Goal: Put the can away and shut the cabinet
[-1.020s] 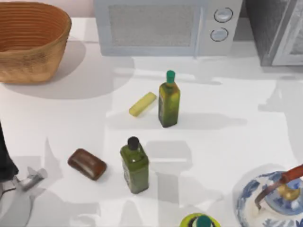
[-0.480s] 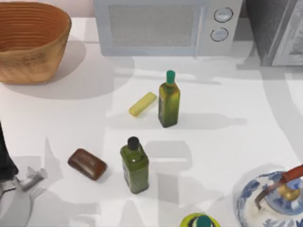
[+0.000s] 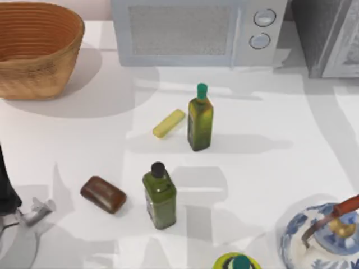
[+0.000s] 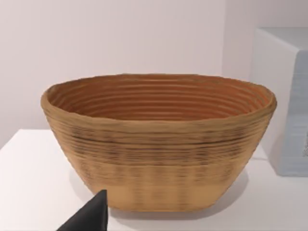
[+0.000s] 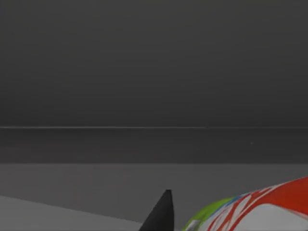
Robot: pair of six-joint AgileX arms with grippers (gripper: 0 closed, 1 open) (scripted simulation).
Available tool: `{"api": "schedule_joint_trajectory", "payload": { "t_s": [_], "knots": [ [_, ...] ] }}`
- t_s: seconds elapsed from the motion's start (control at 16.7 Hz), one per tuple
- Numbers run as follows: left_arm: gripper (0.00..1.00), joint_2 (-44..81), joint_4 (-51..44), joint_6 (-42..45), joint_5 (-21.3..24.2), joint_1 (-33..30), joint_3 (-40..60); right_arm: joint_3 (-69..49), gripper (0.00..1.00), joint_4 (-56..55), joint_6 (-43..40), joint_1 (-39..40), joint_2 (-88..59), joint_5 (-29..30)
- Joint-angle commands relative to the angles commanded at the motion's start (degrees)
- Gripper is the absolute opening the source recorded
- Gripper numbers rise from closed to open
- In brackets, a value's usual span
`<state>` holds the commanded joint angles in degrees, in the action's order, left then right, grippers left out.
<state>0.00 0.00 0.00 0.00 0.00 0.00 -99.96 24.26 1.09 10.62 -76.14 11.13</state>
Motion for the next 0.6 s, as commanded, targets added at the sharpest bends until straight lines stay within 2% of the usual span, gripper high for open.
{"api": "schedule_joint_trajectory", "payload": {
  "t_s": [0.3,0.6],
  "knots": [
    [1.0,0.0,0.0,0.0,0.0,0.0,0.0,-3.2,0.0,1.9,-0.5,-0.8,-3.4,0.2],
    [1.0,0.0,0.0,0.0,0.0,0.0,0.0,-20.1,0.0,7.6,-1.7,-2.7,-18.3,-0.3]
  ]
}}
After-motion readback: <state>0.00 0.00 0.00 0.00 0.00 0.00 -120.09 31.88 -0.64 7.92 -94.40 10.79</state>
